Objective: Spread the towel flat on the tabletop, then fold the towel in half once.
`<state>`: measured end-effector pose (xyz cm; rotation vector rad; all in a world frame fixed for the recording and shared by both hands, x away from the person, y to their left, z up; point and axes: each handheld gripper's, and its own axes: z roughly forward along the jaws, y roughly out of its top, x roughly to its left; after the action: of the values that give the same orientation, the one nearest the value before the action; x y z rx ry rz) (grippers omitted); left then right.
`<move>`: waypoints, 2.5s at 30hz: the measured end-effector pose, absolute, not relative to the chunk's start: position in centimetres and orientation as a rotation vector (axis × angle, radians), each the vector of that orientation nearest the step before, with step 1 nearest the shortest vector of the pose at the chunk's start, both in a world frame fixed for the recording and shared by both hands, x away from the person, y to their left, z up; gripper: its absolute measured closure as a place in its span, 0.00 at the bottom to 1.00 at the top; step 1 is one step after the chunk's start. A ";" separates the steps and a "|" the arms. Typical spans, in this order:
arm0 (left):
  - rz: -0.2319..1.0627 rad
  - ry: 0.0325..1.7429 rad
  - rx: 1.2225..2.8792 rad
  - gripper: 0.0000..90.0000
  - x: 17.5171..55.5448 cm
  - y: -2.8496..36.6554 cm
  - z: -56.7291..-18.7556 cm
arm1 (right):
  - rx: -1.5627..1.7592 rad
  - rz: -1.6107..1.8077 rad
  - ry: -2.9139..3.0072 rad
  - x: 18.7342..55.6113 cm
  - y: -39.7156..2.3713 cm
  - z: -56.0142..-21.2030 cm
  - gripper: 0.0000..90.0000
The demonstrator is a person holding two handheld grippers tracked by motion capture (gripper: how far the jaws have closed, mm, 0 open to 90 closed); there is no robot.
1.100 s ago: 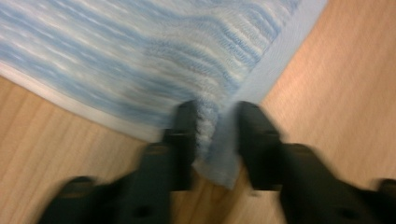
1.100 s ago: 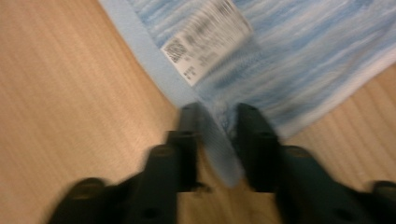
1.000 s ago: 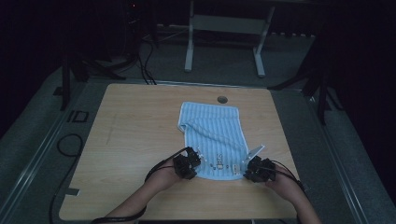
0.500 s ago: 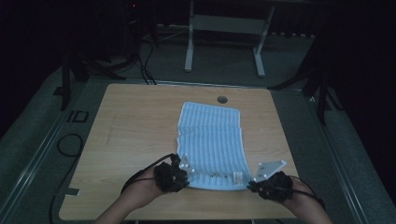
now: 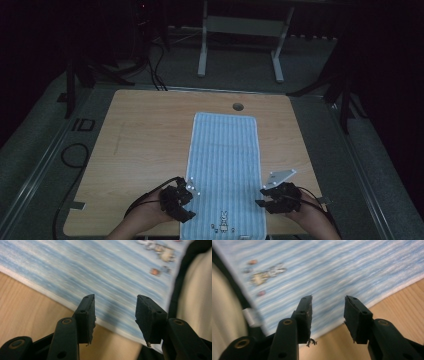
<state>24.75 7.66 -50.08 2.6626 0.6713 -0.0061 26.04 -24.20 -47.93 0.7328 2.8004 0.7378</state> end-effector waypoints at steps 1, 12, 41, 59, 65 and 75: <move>-0.006 0.671 2.663 0.53 24.7 7.7 -50.1 | 0.733 0.738 2.800 26.0 -24.2 -47.9 0.63; -0.012 0.672 2.680 0.48 27.0 6.0 -52.5 | 0.626 0.643 2.858 31.1 -21.2 -51.6 0.55; -0.059 0.601 2.688 0.39 25.1 2.6 -52.4 | 0.700 0.529 2.931 31.8 -24.4 -52.6 0.35; 0.113 0.783 2.607 0.39 32.0 6.2 -49.1 | 0.958 0.675 2.798 35.8 -26.3 -48.8 0.23; 0.151 0.886 2.546 0.39 35.3 7.0 -49.2 | 0.989 0.667 2.738 38.2 -26.1 -48.0 0.27; 0.228 1.041 2.523 0.40 41.7 6.9 -50.5 | 1.157 0.600 2.606 44.2 -26.2 -48.2 0.47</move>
<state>41.66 6.87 -50.47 2.5228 1.0405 0.2278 44.16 -26.18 -48.16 1.1569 2.6062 0.5996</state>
